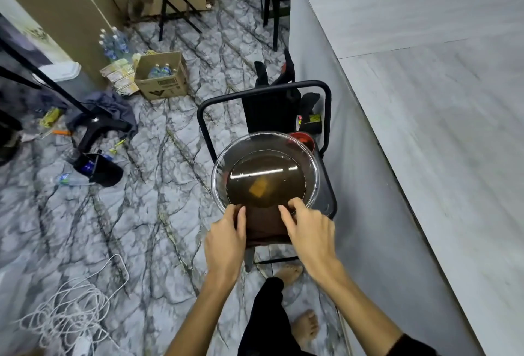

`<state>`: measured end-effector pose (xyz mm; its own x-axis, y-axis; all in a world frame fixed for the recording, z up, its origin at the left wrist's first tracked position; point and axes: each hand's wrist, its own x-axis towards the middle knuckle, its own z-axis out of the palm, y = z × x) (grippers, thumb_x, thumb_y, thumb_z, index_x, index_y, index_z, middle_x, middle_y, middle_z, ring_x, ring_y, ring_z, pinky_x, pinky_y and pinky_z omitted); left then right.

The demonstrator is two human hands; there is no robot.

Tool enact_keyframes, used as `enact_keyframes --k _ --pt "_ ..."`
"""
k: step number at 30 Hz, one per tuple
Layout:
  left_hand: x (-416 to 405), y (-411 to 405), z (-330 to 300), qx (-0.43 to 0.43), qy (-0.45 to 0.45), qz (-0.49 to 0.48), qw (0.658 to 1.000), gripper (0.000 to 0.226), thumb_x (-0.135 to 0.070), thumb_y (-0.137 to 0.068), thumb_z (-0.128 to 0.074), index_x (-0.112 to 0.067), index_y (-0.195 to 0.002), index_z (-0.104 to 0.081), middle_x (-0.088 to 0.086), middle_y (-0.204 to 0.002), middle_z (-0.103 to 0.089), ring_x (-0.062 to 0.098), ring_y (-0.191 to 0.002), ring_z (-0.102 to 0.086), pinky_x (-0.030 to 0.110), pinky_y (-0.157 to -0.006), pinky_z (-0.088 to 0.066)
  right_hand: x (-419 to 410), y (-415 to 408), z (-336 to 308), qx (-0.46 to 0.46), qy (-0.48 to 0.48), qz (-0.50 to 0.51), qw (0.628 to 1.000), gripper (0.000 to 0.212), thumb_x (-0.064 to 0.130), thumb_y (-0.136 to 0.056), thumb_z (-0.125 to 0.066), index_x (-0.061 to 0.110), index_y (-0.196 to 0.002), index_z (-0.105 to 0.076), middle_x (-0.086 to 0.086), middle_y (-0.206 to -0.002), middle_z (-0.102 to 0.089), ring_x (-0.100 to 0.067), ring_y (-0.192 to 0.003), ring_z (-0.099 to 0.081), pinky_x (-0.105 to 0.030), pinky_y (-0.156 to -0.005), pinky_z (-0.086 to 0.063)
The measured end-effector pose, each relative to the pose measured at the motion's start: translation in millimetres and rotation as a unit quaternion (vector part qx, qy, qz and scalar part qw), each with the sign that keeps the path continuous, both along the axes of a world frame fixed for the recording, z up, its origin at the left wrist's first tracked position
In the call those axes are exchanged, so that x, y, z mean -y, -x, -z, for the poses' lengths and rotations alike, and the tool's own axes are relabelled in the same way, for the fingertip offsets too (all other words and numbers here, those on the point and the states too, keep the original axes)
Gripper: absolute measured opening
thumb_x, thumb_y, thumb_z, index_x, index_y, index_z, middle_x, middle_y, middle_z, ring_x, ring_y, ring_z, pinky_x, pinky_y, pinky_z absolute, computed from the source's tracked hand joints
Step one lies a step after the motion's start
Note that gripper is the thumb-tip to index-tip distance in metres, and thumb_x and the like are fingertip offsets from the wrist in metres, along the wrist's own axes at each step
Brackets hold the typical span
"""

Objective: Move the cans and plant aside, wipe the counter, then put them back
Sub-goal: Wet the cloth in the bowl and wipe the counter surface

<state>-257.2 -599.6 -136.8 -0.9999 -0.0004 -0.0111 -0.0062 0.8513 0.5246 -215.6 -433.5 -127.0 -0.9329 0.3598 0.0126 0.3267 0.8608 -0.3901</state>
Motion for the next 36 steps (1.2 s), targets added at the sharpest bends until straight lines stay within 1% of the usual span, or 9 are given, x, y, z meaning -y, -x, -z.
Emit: enact_keyframes --k 3,9,13,18,20,22,25,29,36 --pt "3.1 6.7 -2.9 0.008 0.07 0.021 0.997 0.034 -0.05 -0.105 -0.043 -0.022 -0.097 -0.06 -0.004 -0.061 -0.06 0.02 -0.055 -0.061 0.036 -0.052 -0.051 -3.4 4.1 -0.5 0.047 -0.049 -0.008 0.998 0.042 0.055 -0.107 -0.041 0.022 -0.116 -0.066 0.004 -0.07 -0.07 -0.018 -0.065 -0.072 -0.03 -0.058 -0.048" --pt "10.7 8.3 -3.8 -0.007 0.128 0.023 0.991 0.039 -0.057 -0.104 -0.034 -0.026 -0.101 -0.058 -0.006 -0.067 -0.062 0.018 -0.054 -0.061 0.03 -0.046 -0.046 -14.9 5.9 -3.3 0.037 -0.043 0.016 0.998 0.043 0.058 -0.104 -0.046 0.022 -0.114 -0.067 0.005 -0.065 -0.068 -0.017 -0.061 -0.07 -0.028 -0.056 -0.043" --pt "14.6 9.0 -8.5 -0.047 0.107 -0.004 0.993 0.033 -0.051 -0.105 -0.039 -0.029 -0.112 -0.063 -0.004 -0.094 -0.053 0.017 -0.058 -0.059 0.029 -0.043 -0.043 -20.8 11.5 -9.4 -0.024 -0.008 0.026 0.999 0.039 0.052 -0.104 -0.052 0.019 -0.107 -0.073 0.006 -0.064 -0.066 -0.015 -0.056 -0.066 -0.028 -0.057 -0.049" --pt "-1.8 24.6 -23.4 -0.099 0.052 0.016 0.994 0.017 -0.037 -0.103 -0.054 -0.024 -0.107 -0.064 -0.007 -0.093 -0.055 0.015 -0.076 -0.059 0.03 -0.055 -0.048 -21.3 23.2 -17.4 -0.139 0.047 0.018 0.989 0.033 0.04 -0.104 -0.059 0.019 -0.083 -0.073 0.012 -0.056 -0.057 -0.007 -0.047 -0.053 -0.028 -0.055 -0.052" --pt "-11.1 31.1 -28.3 -0.121 0.056 0.052 0.99 0.02 -0.035 -0.103 -0.056 -0.022 -0.092 -0.067 -0.008 -0.082 -0.058 0.016 -0.077 -0.056 0.034 -0.067 -0.049 -22.3 24.6 -15.7 -0.149 0.087 -0.003 0.985 0.025 0.037 -0.103 -0.063 0.019 -0.089 -0.075 0.014 -0.063 -0.061 -0.005 -0.054 -0.057 -0.033 -0.069 -0.056" --pt "-19.3 37.0 -32.4 -0.126 0.075 0.088 0.985 0.026 -0.035 -0.103 -0.056 -0.022 -0.084 -0.067 -0.009 -0.076 -0.061 0.018 -0.079 -0.055 0.036 -0.076 -0.044 -25.6 23.9 -11.6 -0.129 0.115 -0.017 0.985 0.018 0.035 -0.101 -0.067 0.022 -0.11 -0.075 0.013 -0.086 -0.072 -0.004 -0.077 -0.066 -0.033 -0.089 -0.054" --pt "-27.4 43.7 -30.4 -0.108 0.044 0.142 0.983 0.016 -0.023 -0.103 -0.057 -0.022 -0.107 -0.073 -0.007 -0.096 -0.071 0.018 -0.095 -0.059 0.036 -0.087 -0.044 -30.9 19.6 -5.4 -0.091 0.134 -0.023 0.987 0.038 0.033 -0.099 -0.069 0.025 -0.136 -0.064 0.01 -0.124 -0.07 -0.007 -0.117 -0.063 -0.028 -0.11 -0.039" --pt "-36.4 39.4 -27.9 -0.068 -0.018 0.183 0.981 0.036 -0.015 -0.102 -0.057 -0.019 -0.138 -0.061 -0.003 -0.127 -0.067 0.016 -0.117 -0.06 0.04 -0.102 -0.049 -35.3 12.8 -7.7 -0.086 0.165 -0.005 0.982 0.042 0.035 -0.098 -0.069 0.026 -0.138 -0.062 0.01 -0.131 -0.068 -0.01 -0.126 -0.059 -0.03 -0.113 -0.04" --pt "-76.8 21.9 -37.8 -0.06 -0.044 0.233 0.969 0.033 -0.027 -0.102 -0.058 -0.022 -0.134 -0.06 -0.009 -0.128 -0.065 0.007 -0.119 -0.056 0.02 -0.099 -0.039 -58.0 -14.4 -18.9 -0.104 0.202 0.047 0.973 0.04 0.045 -0.101 -0.061 0.031 -0.138 -0.06 0.013 -0.135 -0.064 -0.005 -0.125 -0.056 -0.027 -0.107 -0.048"
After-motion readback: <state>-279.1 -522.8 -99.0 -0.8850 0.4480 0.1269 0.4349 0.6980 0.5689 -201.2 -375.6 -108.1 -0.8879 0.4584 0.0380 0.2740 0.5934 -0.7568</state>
